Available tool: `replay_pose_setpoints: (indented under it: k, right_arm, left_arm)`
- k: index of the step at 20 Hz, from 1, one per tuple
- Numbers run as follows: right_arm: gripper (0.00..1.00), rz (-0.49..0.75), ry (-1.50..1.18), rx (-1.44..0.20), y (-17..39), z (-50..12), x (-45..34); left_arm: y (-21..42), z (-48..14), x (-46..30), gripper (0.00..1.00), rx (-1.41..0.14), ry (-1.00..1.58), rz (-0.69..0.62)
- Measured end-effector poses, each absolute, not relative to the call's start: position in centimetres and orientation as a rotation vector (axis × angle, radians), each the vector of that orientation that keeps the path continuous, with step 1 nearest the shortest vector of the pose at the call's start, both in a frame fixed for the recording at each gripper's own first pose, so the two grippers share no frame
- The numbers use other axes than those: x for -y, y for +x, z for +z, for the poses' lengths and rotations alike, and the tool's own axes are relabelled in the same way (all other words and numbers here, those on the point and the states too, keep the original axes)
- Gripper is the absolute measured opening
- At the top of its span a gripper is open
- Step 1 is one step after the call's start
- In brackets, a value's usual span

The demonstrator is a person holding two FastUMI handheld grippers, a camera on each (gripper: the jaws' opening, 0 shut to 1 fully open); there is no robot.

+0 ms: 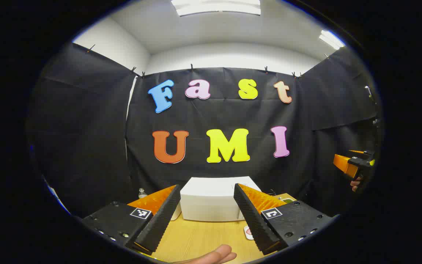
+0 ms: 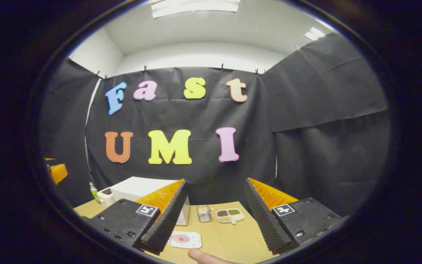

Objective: Open the microwave oven with the left hand, put the food in, and close the microwave oven.

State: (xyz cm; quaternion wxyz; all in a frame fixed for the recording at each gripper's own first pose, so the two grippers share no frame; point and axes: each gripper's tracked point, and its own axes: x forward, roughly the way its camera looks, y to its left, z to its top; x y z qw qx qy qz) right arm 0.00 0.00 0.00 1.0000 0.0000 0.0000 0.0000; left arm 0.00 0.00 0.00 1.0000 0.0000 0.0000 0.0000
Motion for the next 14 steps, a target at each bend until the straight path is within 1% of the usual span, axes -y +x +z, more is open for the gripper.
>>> replay_pose_setpoints:
  k: [7,14]
  right_arm:
    - [0.99,0.018,-0.002,0.007,-0.3,0.4,0.1]
    - [0.99,0.022,-0.001,-0.008,0.1,-0.3,0.7]
  left_arm:
    - [0.0,1.0,0.1,0.93,0.021,-0.03,-0.015]
    - [0.4,0.7,-0.1,0.93,0.006,-0.042,-0.011]
